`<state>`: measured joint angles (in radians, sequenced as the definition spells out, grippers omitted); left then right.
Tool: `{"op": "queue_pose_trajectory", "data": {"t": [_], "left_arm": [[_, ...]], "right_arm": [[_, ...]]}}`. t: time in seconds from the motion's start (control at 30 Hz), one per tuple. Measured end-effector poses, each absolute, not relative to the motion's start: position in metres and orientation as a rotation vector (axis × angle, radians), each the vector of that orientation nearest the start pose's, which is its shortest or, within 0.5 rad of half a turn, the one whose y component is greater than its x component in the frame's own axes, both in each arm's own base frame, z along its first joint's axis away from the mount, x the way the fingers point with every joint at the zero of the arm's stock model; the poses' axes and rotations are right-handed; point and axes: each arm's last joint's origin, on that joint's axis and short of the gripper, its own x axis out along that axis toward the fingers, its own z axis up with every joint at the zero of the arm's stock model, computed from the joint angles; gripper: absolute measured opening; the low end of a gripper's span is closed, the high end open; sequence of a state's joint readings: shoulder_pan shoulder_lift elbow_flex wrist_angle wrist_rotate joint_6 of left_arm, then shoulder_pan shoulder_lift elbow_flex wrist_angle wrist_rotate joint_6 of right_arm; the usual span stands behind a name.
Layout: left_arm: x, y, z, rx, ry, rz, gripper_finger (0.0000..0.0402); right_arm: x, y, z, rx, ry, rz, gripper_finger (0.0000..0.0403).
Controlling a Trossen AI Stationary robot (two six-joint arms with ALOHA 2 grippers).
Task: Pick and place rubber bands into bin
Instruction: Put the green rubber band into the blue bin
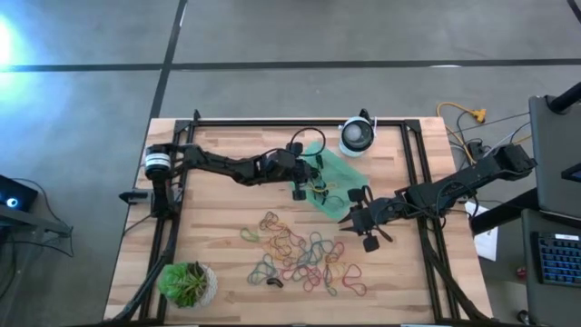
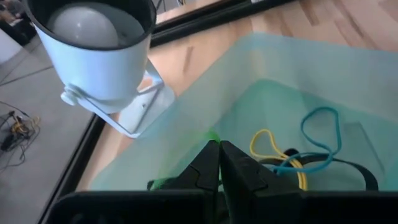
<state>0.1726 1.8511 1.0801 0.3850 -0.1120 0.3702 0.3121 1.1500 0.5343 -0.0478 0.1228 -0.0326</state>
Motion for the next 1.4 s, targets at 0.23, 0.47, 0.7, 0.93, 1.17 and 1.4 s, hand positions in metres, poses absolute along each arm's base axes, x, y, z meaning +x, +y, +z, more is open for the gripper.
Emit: {"op": "queue_pose_trajectory", "data": {"t": [0.23,0.47,0.7,0.93,1.17,1.4], "left_arm": [[0.394,0.072,0.193,0.352,0.433,0.207,0.0],[0.393,0.072,0.193,0.352,0.435,0.207,0.0],[0.393,0.072,0.193,0.354,0.435,0.206,0.0],[0.393,0.072,0.193,0.354,0.435,0.209,0.0],[0.393,0.072,0.193,0.354,0.436,0.209,0.0],[0.393,0.072,0.193,0.354,0.437,0.211,0.0]], "right_arm": [[0.213,0.065,0.192,-0.174,0.647,0.193,0.0087],[0.212,0.065,0.191,-0.169,0.651,0.191,0.009],[0.211,0.064,0.187,-0.148,0.665,0.182,0.0082],[0.208,0.063,0.181,-0.128,0.684,0.174,0.0088],[0.207,0.063,0.18,-0.125,0.688,0.172,0.009],[0.207,0.063,0.18,-0.125,0.688,0.172,0.0082]]}}
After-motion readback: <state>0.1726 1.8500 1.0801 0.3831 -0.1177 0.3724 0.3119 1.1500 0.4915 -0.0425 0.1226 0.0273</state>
